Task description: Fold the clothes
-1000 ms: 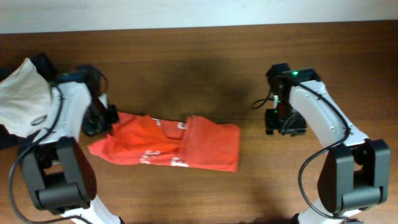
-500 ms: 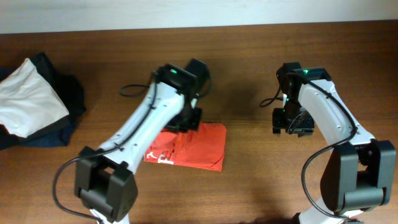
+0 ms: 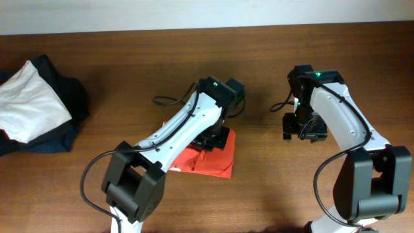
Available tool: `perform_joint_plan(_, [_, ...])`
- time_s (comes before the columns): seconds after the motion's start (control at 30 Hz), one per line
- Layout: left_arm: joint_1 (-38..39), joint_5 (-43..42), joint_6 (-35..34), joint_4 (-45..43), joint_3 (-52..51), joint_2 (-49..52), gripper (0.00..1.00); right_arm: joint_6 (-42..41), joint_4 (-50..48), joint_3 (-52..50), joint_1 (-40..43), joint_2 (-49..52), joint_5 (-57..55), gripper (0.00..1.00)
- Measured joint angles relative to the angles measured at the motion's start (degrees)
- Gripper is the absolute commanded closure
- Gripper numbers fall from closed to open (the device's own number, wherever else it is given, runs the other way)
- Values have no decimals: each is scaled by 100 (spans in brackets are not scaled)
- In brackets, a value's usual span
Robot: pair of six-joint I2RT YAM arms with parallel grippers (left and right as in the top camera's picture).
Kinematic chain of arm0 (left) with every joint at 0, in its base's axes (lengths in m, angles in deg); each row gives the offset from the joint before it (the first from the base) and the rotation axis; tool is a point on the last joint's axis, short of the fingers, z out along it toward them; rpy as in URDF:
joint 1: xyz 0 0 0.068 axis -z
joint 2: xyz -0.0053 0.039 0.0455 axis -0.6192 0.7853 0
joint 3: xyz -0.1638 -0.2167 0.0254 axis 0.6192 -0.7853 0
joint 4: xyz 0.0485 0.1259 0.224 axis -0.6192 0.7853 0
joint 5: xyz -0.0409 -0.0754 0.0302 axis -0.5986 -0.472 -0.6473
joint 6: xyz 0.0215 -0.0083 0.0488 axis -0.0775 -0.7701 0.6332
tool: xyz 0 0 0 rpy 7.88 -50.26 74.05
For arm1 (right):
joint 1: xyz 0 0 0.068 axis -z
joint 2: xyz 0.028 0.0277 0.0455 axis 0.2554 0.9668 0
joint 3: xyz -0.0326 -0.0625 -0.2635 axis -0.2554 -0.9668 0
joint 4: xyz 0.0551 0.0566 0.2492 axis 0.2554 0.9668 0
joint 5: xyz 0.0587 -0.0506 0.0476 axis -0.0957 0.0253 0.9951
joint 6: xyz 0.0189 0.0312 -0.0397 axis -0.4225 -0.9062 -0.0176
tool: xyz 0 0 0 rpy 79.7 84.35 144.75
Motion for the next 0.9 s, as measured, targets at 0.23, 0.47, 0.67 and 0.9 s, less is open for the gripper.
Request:
perform_joint_plan(0.23, [175,70,-15,-138,409,15,45,17,0,0,0,0,0,34])
perform_joint_plan(0.47, [-94,111,138,697,1574,52,44,66,-50,0,0,0,138,26])
perform_joint_plan(0.67, [-2551,323,175,549,2264,-603,36,883,-968,-9,-387,0,2367,27])
perform_joint_plan(0.9, [-3526,-275,358,-667,382,-608,35,295,-2999,-22,-2481,0,2214,32])
